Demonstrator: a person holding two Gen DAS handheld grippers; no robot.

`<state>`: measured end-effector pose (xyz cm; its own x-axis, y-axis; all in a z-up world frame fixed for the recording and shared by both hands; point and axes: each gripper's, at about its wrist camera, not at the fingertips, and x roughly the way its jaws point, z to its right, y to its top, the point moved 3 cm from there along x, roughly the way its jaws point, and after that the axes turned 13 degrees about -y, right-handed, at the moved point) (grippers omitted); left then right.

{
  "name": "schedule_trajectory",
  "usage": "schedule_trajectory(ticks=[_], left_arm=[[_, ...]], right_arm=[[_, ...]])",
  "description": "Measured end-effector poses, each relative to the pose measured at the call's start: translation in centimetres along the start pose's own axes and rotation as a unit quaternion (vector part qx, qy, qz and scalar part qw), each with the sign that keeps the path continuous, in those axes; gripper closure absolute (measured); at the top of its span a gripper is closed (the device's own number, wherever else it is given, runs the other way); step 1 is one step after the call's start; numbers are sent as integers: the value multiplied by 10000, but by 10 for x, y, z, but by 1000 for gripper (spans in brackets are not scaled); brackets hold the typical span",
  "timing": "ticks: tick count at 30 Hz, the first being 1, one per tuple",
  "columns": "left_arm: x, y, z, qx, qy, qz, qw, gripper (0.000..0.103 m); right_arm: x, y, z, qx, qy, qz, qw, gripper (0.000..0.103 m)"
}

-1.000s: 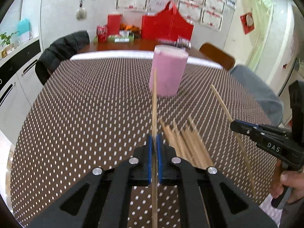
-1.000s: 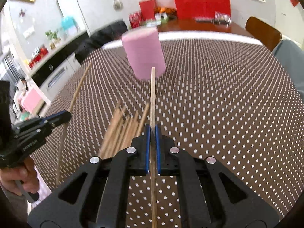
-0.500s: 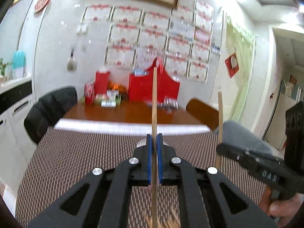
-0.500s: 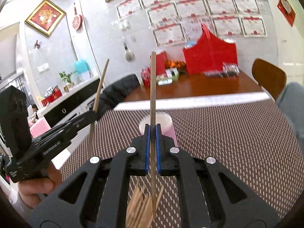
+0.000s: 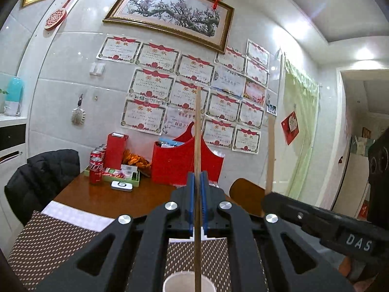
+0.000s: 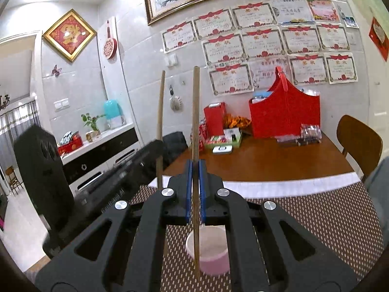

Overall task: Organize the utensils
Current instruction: 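Carry the chopstick upright over the pink cup with the right tool, then open the right tool to drop the chopstick into the pink cup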

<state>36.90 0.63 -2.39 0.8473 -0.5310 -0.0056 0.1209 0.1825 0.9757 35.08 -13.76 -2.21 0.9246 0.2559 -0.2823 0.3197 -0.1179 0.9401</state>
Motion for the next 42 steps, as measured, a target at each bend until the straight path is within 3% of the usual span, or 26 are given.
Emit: schedule_trajectory(ticks=[6, 13, 15, 16, 17, 18, 19, 26, 30, 42], left_arm=[[29, -19, -9, 81, 19, -46, 10000, 98], [46, -59, -30, -22, 213, -486, 9986, 97], [44, -63, -33, -57, 302, -596, 9978, 77], [39, -62, -34, -70, 395, -552, 9977, 53], [33, -60, -37, -112, 562, -463, 9973, 38], [25, -56, -40, -201, 568, -348, 9976, 31], [17, -52, -42, -270, 557, -254, 9978, 24], [-24, -25, -27, 6, 1065, -345, 9937, 12], [-50, -15, -9, 181, 1302, -599, 9895, 10], [-113, -15, 35, 361, 1462, -1257, 9806, 10]], right_arm=[[38, -7, 9, 86, -67, -46, 9999, 97], [69, -34, 21, 173, -101, -554, 9983, 96], [69, -39, 25, 228, -163, -666, 9974, 93], [67, -39, 29, 302, -207, -667, 9971, 76], [63, -38, 36, 440, -252, -622, 9968, 59], [58, -36, 40, 545, -247, -535, 9968, 15], [49, -33, 45, 645, -272, -362, 9969, 6], [10, -24, 51, 667, -539, -265, 9960, 6], [-14, -25, 49, 649, -689, -278, 9951, 6], [-97, -41, 51, 499, -1089, -376, 9921, 6]])
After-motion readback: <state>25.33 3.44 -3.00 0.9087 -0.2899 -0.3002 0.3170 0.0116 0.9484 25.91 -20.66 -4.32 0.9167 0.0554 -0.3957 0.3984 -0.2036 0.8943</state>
